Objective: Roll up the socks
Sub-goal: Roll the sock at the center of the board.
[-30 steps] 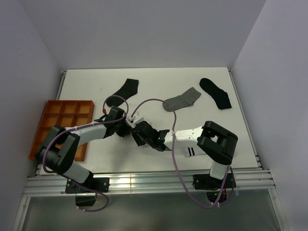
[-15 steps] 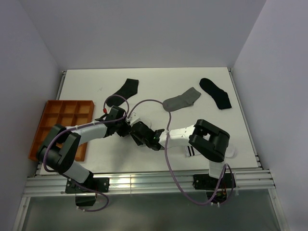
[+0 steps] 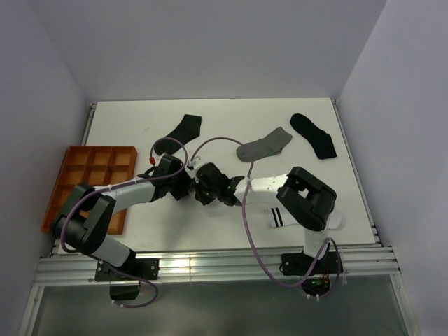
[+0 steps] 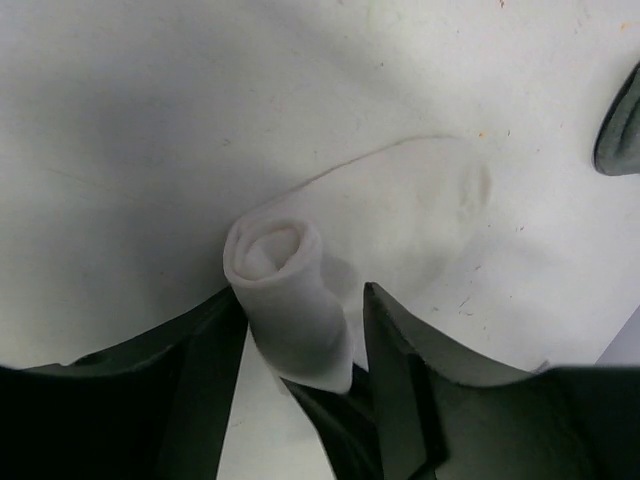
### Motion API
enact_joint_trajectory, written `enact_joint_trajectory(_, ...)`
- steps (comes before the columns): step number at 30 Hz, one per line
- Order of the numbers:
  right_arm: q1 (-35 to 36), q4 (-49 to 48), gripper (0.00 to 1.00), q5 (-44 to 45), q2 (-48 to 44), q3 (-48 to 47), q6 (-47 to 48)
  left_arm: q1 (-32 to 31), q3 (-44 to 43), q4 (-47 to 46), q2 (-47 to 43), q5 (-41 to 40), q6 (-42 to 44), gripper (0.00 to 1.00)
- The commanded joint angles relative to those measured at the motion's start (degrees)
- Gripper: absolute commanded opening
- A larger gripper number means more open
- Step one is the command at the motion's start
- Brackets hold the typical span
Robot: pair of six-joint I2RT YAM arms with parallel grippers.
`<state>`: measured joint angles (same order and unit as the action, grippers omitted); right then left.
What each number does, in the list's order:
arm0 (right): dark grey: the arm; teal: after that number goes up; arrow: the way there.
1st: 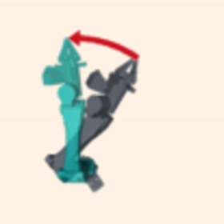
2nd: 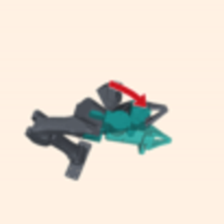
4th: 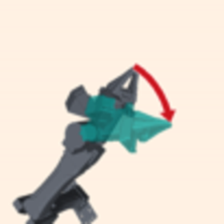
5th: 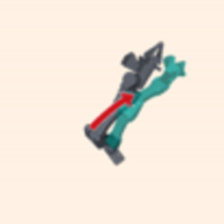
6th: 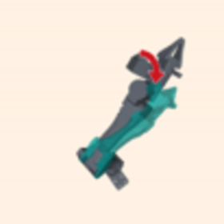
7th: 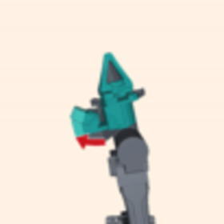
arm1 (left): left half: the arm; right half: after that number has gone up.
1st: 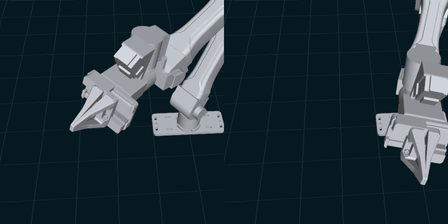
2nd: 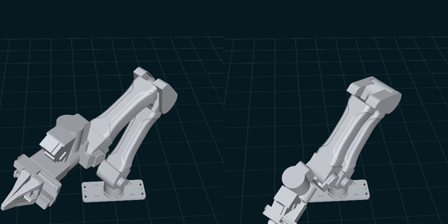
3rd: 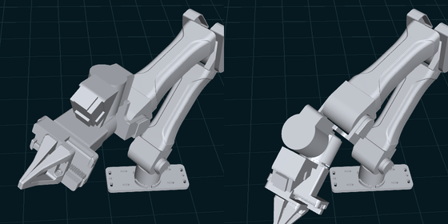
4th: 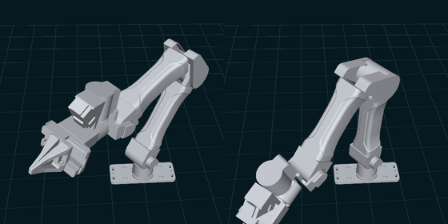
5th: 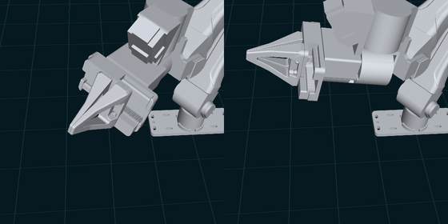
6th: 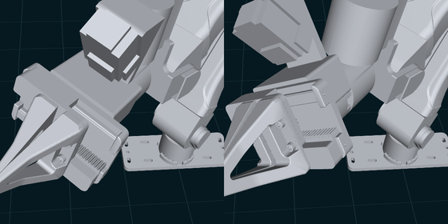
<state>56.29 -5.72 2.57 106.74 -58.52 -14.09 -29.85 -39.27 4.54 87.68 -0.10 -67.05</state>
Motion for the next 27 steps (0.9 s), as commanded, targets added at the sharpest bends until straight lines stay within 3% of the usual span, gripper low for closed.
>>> enact_joint_trajectory(1,-4.6,4.8,0.0,-17.7,3.6,0.2,-4.7,-1.2,3.8,9.0,-0.2,-1.7,0.5,0.58)
enact_joint_trajectory(7,-11.9,1.8,0.0,-37.0,7.2,0.1,-11.5,-0.9,5.9,8.6,-6.2,-4.0,-2.3,0.72)
enact_joint_trajectory(13,-14.5,3.3,0.0,-46.1,12.7,-3.6,-15.3,-0.4,8.3,8.7,-8.3,-4.6,-3.1,0.72)
enact_joint_trajectory(27,-16.7,9.5,0.0,-47.7,16.3,-8.5,-18.9,3.2,15.4,7.4,-13.9,-6.7,-6.0,0.67)
